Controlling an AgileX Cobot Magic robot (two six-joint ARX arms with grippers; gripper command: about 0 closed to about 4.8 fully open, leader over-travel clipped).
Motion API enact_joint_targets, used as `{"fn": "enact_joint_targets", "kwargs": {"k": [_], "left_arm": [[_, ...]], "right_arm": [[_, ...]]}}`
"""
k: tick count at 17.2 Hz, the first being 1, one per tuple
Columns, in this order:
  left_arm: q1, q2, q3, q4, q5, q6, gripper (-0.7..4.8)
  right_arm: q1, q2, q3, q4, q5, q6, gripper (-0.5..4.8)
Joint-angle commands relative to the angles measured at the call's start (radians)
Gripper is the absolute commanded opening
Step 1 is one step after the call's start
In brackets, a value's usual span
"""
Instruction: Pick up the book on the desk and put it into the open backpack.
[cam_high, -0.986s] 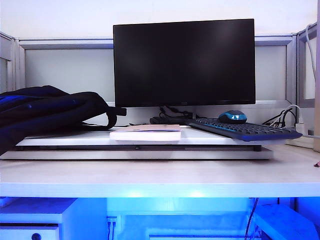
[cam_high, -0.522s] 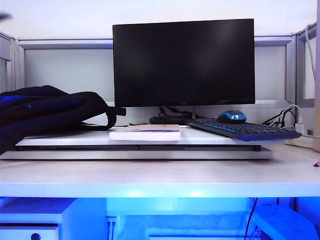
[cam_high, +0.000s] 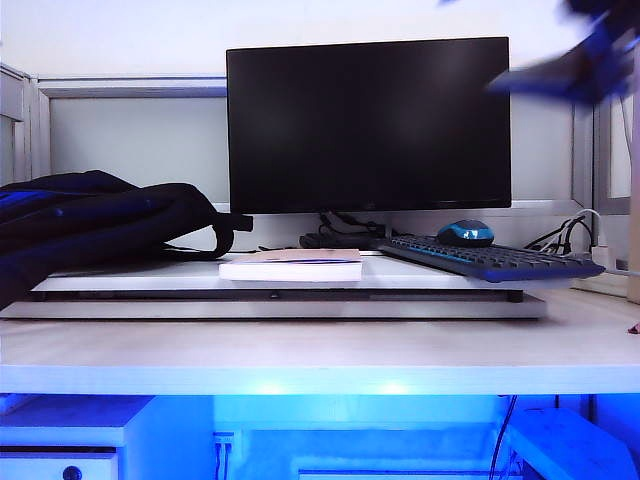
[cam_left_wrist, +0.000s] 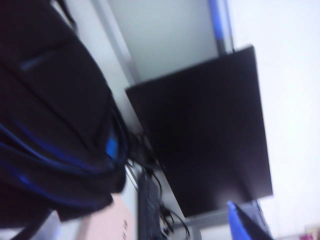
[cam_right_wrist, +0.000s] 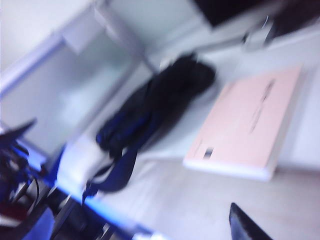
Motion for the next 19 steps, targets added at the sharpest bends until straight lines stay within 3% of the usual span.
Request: {"fn": "enact_joint_targets", "kwargs": {"k": [1, 6, 9, 13, 19], "left_arm": [[0.009, 0.008, 0.009, 0.028, -0.001, 0.029, 4.74], [0.009, 0.010, 0.009, 0.042, -0.001, 0.041, 4.74], [0.009, 0.010, 0.009, 0.043, 0.000, 0.044, 4.74], [0.009, 0.032, 0.009, 0.048, -0.001, 0.066, 4.74], [0.007, 0.078, 0.009, 0.058, -0.002, 0.066, 4.74]], "right_arm": [[0.019, 0.177, 0.012, 0.175, -0.013, 0.151, 4.79], [0.019, 0.550, 0.012, 0.710, -0.047, 0.624, 4.79], [0.018, 0.681, 0.013, 0.850, -0.042, 0.756, 4.79], [0.019, 0.750, 0.058, 0.824, -0.042, 0.773, 4.79], [0.045, 0.872, 0.260, 0.653, -0.074, 0.772, 4.79]]}}
